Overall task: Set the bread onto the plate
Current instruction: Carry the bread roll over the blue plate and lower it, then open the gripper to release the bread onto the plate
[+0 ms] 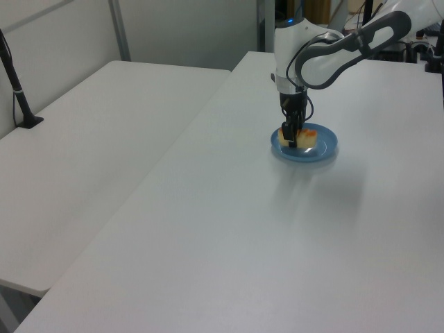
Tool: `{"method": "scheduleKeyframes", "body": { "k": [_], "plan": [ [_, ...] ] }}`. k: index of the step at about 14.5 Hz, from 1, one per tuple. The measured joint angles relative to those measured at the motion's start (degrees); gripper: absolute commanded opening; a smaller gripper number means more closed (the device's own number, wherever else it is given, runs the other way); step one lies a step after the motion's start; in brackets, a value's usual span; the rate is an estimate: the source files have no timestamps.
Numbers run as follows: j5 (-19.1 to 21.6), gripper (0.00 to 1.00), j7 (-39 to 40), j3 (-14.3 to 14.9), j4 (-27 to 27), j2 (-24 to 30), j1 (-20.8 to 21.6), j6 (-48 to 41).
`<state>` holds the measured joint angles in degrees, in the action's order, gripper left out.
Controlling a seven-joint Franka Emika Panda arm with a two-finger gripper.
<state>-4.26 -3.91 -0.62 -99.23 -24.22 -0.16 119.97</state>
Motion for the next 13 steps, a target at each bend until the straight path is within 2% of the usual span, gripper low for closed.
{"method": "scheduleKeyframes", "body": {
  "k": [1,2,3,10,13],
  "plan": [
    [-0.9,0.59,0.0,0.0,0.0,-0.2,-0.4,0.0],
    [-1.1,0.82,0.0,0.0,0.0,-0.4,-0.6,0.2],
    [-1.4,1.00,0.0,0.1,0.0,-0.6,-0.9,0.6],
    [-1.9,1.00,-0.1,0.5,0.3,-0.8,-2.4,1.0],
    [-1.9,1.00,-5.4,0.6,2.0,0.5,-2.7,1.0]
  ]
}}
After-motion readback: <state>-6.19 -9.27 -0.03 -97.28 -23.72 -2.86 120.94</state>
